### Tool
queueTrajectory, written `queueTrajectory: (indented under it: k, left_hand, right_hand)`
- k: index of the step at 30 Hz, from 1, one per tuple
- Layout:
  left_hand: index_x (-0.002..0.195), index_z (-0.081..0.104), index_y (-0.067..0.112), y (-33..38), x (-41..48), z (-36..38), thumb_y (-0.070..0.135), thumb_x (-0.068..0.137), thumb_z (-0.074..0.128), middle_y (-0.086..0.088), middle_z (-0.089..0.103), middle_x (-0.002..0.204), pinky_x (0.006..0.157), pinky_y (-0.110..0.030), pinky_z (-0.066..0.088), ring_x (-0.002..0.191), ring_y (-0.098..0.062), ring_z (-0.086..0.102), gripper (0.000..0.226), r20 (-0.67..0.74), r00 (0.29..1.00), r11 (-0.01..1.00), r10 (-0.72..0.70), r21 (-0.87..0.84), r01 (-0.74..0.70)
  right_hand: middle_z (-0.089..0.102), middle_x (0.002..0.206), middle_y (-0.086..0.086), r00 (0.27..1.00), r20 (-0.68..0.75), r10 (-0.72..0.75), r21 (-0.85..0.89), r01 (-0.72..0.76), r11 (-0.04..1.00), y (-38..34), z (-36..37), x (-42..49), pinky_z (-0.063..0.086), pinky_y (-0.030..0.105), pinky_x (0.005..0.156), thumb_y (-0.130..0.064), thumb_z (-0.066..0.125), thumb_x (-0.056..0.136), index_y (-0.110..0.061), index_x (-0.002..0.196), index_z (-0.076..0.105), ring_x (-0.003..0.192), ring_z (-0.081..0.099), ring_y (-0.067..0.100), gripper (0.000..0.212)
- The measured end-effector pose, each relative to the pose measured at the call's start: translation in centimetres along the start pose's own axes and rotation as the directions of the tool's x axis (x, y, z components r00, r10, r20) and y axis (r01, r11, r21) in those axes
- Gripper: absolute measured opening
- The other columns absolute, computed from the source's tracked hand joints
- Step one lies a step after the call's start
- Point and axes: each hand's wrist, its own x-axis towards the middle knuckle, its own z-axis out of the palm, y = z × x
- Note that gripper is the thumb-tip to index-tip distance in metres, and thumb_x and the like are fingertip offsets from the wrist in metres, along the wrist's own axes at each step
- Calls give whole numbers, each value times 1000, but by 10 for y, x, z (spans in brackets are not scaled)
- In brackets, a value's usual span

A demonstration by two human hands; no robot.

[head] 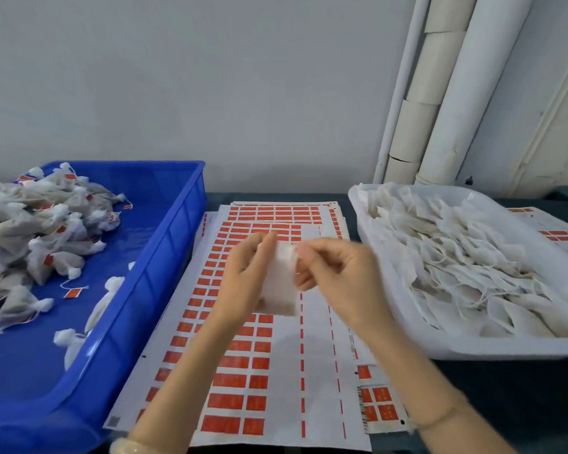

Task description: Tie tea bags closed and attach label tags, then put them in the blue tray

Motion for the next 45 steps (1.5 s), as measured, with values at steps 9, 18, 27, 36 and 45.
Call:
queueTrajectory:
  k: [9,18,27,36,45]
  left_hand:
    - [86,59,26,-83,7,-3,36,99,49,10,61,83,62,-11,41,75,-5,58,19,-192,935,940,-298,110,322]
    - [90,65,28,-96,19,-3,24,100,47,16,65,90,70,-10,45,84,1,61,20,-91,972,972,-217,74,224]
    - [84,68,32,-101,16,2,35,87,66,19,67,79,68,-11,46,82,5,62,5,-48,993,968,-105,222,113]
    - [85,69,26,-99,15,3,22,89,62,14,68,82,74,-14,52,84,-5,63,9,53,999,988,5,156,-13]
    - [79,66,23,-91,13,6,21,79,60,8,67,75,73,-19,54,76,-10,63,7,-37,997,993,64,98,-60]
  right_hand:
    - [64,81,-20,959,-8,282,-156,-280,947,89,63,2,45,2,64,-28,66,89,-29,91,69,76,62,0,3]
    - [70,86,-9,952,-15,305,-106,-304,947,115,57,6,56,19,68,-29,67,89,-27,91,69,75,67,12,4]
    - [66,88,-24,981,-74,180,-134,-188,973,116,54,5,47,4,71,-23,68,88,-39,86,64,89,61,-8,17]
    - [56,88,-31,998,-64,0,-273,-17,962,120,57,1,43,-1,70,-23,62,91,-33,96,56,93,57,-12,12]
    - [61,91,-18,995,-94,-43,-361,6,933,117,57,-2,47,8,69,-26,61,91,-32,96,52,77,61,0,12]
